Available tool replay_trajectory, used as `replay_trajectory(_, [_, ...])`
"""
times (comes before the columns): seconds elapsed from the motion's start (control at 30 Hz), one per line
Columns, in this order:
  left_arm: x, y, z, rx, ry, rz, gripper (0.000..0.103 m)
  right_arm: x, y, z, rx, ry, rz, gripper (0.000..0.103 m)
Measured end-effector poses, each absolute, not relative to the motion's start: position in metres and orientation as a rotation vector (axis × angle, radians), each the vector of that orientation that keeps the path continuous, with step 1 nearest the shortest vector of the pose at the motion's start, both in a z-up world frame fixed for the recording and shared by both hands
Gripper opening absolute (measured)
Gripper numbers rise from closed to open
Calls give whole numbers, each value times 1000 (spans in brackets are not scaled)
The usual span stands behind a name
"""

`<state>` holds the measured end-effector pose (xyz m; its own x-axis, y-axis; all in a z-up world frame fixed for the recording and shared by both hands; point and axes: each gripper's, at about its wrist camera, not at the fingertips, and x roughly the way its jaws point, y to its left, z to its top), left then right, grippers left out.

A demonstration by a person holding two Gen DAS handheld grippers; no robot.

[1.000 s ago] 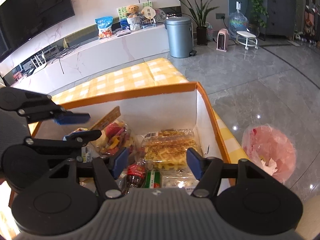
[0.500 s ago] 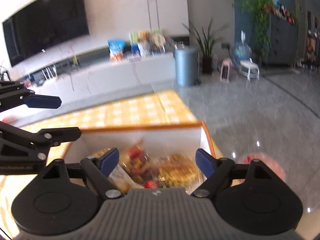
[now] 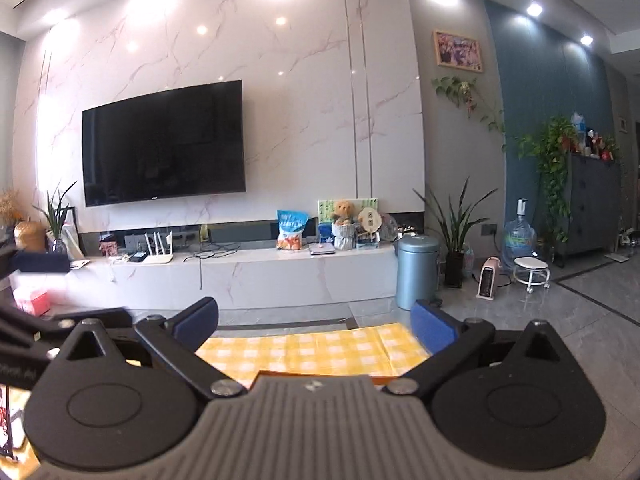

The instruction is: Organize snacks

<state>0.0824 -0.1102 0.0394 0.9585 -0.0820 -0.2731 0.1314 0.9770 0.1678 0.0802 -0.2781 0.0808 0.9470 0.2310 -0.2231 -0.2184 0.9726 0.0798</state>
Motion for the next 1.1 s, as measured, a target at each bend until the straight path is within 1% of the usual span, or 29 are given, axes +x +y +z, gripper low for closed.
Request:
replay_trajectory(0.1, [83,-98,27,100,287,-60,103,76,-265,74,43,264,227,100])
replay_trajectory(0.23, [91,-90,9,87,329,12,103,69,-247,60,57,313,215,100])
replay_trajectory(0.53, [102,-58,-41,-26,494,25,103,53,-224,-10,69,503,121,100])
replay_trajectory(0.73, [93,-49,-62,-17,580,10,103,49,-225,-40,-19,589,44,100])
replay_trajectory(1.1, [84,-65,-70,-6,612,2,103,52,-237,-38,-5,613,21,100])
